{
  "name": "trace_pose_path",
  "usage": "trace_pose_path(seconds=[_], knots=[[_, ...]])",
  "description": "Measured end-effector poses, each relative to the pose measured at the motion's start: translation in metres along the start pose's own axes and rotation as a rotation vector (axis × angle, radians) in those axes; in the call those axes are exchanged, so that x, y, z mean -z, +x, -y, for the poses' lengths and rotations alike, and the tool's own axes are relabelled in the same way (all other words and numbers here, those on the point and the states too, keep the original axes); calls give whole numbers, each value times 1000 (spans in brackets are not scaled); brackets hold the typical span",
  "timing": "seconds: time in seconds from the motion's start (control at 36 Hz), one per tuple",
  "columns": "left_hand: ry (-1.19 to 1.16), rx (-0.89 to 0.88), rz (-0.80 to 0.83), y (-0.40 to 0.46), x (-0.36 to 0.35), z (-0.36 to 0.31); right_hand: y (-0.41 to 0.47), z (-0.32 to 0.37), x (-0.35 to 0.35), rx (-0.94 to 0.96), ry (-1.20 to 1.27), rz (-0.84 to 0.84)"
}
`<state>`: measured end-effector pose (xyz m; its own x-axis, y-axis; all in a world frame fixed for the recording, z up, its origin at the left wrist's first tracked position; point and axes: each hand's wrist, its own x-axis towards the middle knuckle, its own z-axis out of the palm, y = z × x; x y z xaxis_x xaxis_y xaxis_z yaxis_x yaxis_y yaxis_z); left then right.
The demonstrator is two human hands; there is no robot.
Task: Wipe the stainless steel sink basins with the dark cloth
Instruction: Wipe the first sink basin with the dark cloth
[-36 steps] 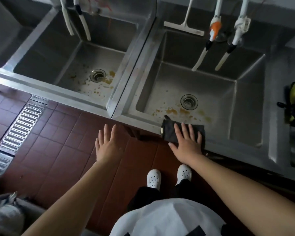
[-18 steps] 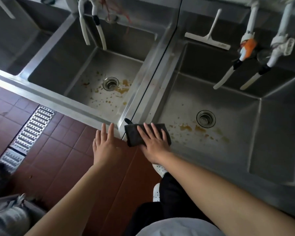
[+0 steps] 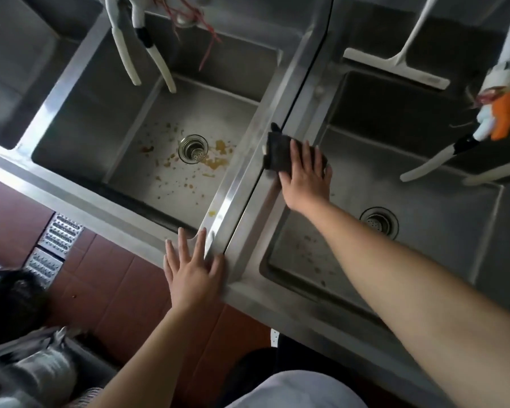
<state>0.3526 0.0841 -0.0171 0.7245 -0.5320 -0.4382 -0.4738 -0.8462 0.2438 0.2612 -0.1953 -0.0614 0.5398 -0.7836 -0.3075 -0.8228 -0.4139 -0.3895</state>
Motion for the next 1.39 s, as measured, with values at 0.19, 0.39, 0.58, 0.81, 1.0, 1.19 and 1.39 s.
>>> trace_pose_path(seconds=[0.19, 0.39, 0.58, 0.81, 1.0, 1.19, 1.39], knots=[[-86, 60, -17, -4, 7, 9, 74, 7, 42, -88, 30, 25], [-76, -4, -2, 5, 16, 34, 62, 40, 31, 64, -119, 35], [-63, -62, 68, 8, 14, 43, -38, 67, -22, 67, -95, 14], [-104, -133, 160, 15, 35, 52, -146, 99, -69, 59, 29, 15], [16, -312, 164, 16, 32, 87, -209, 108, -87, 99, -31, 133], [169, -365, 132, 28, 44, 101, -236, 133, -88, 70, -174, 124], [267, -426, 90, 29, 46, 133, -179, 181, -80, -59, -208, 159]])
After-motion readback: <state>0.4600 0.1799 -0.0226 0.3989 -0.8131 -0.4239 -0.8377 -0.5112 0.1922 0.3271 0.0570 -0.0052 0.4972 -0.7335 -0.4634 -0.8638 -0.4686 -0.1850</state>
